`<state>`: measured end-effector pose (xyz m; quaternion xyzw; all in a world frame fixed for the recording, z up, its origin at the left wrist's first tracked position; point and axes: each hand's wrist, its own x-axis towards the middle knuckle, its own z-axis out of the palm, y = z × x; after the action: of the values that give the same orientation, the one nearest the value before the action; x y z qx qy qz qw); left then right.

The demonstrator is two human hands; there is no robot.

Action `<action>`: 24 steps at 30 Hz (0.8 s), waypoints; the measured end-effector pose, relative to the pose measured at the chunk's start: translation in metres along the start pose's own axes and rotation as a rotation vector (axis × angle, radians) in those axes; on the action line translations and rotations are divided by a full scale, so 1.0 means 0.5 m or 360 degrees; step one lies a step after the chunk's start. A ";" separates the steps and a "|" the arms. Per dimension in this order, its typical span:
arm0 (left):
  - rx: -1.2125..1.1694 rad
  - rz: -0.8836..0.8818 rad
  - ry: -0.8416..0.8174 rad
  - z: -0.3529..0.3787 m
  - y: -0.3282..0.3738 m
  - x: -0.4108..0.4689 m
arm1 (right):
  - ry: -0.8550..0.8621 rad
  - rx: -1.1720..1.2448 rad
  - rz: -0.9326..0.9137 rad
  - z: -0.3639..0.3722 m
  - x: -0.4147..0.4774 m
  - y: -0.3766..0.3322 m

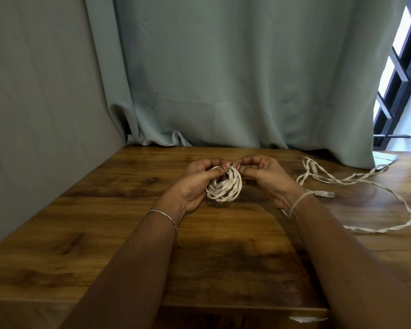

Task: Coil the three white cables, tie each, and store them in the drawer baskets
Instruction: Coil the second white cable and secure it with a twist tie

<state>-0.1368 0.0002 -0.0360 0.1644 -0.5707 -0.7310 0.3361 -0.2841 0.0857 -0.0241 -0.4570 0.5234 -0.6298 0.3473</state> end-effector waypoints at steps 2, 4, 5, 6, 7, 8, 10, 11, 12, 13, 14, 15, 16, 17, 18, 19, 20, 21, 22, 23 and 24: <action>0.0018 0.0012 0.0025 0.002 -0.001 0.002 | 0.0047 -0.0013 -0.0053 0.000 0.002 0.004; 0.0009 0.0023 0.0042 0.004 -0.001 0.003 | 0.0049 -0.0025 -0.0076 0.001 0.004 0.006; -0.0005 0.0027 0.0046 0.005 -0.001 0.003 | 0.0038 -0.0047 -0.0090 0.003 0.004 0.006; -0.0011 0.0031 0.0051 0.007 -0.001 0.002 | 0.0032 -0.0082 -0.0108 0.005 0.005 0.007; -0.0003 0.0037 0.0058 0.009 -0.001 0.002 | 0.0038 -0.0126 -0.0128 0.007 0.005 0.007; 0.0015 0.0047 0.0068 0.011 -0.001 0.001 | 0.0058 -0.0170 -0.0144 0.010 0.006 0.008; 0.0070 0.0076 0.0097 0.015 -0.004 0.001 | 0.0134 -0.0223 -0.0147 0.016 0.009 0.011; 0.0112 0.0095 0.0114 0.017 -0.006 0.001 | 0.0181 -0.0224 -0.0134 0.018 0.010 0.012; 0.0164 0.0114 0.0132 0.019 -0.008 0.001 | 0.0218 -0.0205 -0.0111 0.018 0.010 0.014; 0.0217 0.0130 0.0150 0.021 -0.009 0.001 | 0.0242 -0.0178 -0.0081 0.017 0.011 0.015; 0.0267 0.0147 0.0166 0.022 -0.011 0.001 | 0.0246 -0.0158 -0.0045 0.014 0.011 0.016; 0.0307 0.0165 0.0176 0.024 -0.012 0.001 | 0.0232 -0.0150 -0.0010 0.013 0.009 0.015; 0.0340 0.0181 0.0183 0.024 -0.013 0.001 | 0.0205 -0.0150 0.0019 0.011 0.008 0.013; 0.0362 0.0193 0.0187 0.024 -0.014 0.001 | 0.0172 -0.0158 0.0041 0.009 0.006 0.011; 0.0376 0.0202 0.0190 0.023 -0.014 0.002 | 0.0141 -0.0166 0.0064 0.008 0.005 0.008; 0.0388 0.0209 0.0191 0.022 -0.014 0.002 | 0.0119 -0.0162 0.0097 0.008 0.004 0.006; 0.0399 0.0213 0.0189 0.022 -0.013 0.002 | 0.0106 -0.0140 0.0140 0.008 0.004 0.004; 0.0403 0.0216 0.0183 0.022 -0.012 0.002 | 0.0095 -0.0091 0.0190 0.006 0.004 0.004; 0.0398 0.0219 0.0174 0.023 -0.011 0.001 | 0.0082 -0.0018 0.0243 0.004 0.004 0.003; 0.0387 0.0223 0.0164 0.024 -0.011 0.000 | 0.0059 0.0062 0.0296 0.002 0.006 0.003; 0.0379 0.0228 0.0159 0.025 -0.010 -0.001 | 0.0029 0.0125 0.0351 -0.002 0.007 0.003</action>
<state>-0.1457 0.0105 -0.0373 0.1980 -0.6463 -0.6231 0.3934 -0.2865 0.0824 -0.0248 -0.3770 0.5486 -0.6119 0.4272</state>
